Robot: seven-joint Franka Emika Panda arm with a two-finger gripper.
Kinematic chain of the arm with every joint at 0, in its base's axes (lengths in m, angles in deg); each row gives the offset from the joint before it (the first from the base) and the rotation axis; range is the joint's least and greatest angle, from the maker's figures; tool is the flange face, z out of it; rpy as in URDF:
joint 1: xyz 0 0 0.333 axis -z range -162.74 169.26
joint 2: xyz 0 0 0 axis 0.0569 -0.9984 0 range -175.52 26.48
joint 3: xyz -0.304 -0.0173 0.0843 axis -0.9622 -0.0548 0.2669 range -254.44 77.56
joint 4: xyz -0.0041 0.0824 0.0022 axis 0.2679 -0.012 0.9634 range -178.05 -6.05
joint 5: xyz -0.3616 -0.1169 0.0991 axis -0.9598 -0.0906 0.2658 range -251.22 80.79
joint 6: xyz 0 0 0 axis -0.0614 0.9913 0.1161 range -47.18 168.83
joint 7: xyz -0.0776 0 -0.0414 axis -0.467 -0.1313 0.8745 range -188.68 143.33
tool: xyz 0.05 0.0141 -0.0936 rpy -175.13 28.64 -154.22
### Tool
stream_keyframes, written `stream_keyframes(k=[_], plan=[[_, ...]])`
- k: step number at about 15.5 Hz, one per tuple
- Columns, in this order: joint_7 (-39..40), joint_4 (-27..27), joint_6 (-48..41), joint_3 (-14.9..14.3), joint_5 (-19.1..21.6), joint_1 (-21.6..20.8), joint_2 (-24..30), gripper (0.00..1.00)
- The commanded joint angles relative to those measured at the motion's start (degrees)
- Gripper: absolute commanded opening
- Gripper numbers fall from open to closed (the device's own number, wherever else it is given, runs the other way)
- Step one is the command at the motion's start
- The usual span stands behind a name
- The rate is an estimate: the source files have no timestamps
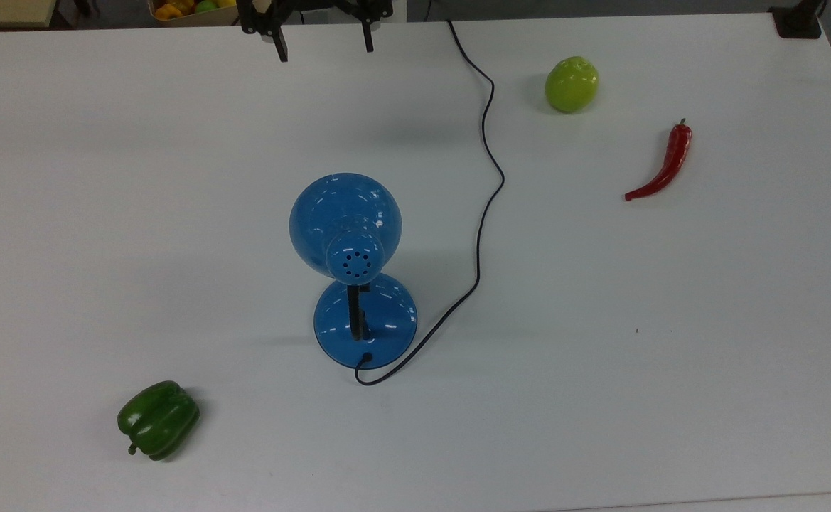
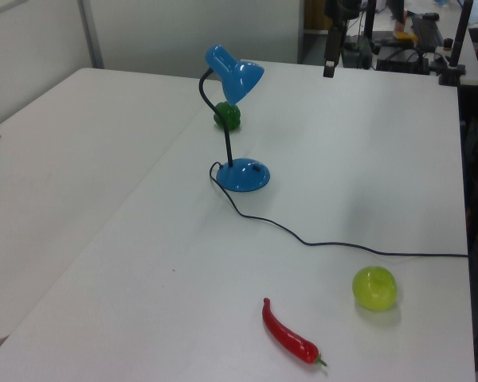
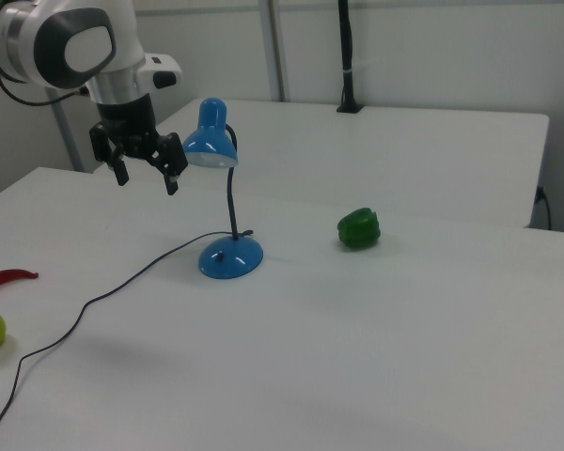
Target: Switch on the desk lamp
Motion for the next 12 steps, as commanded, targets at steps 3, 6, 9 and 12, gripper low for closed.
stream_keyframes(k=[3,6,9,12], plan=[[1.17,0.16,0.28,-0.7,0.23,-1.15,-0.23,1.0],[1.26,0.16,0.19,-0.78,0.23,-0.97,-0.14,1.0],[1.26,0.16,0.45,-0.7,0.23,-1.06,-0.23,1.0],[1.87,-0.19,0.45,-0.7,0.23,-1.06,-0.23,1.0]])
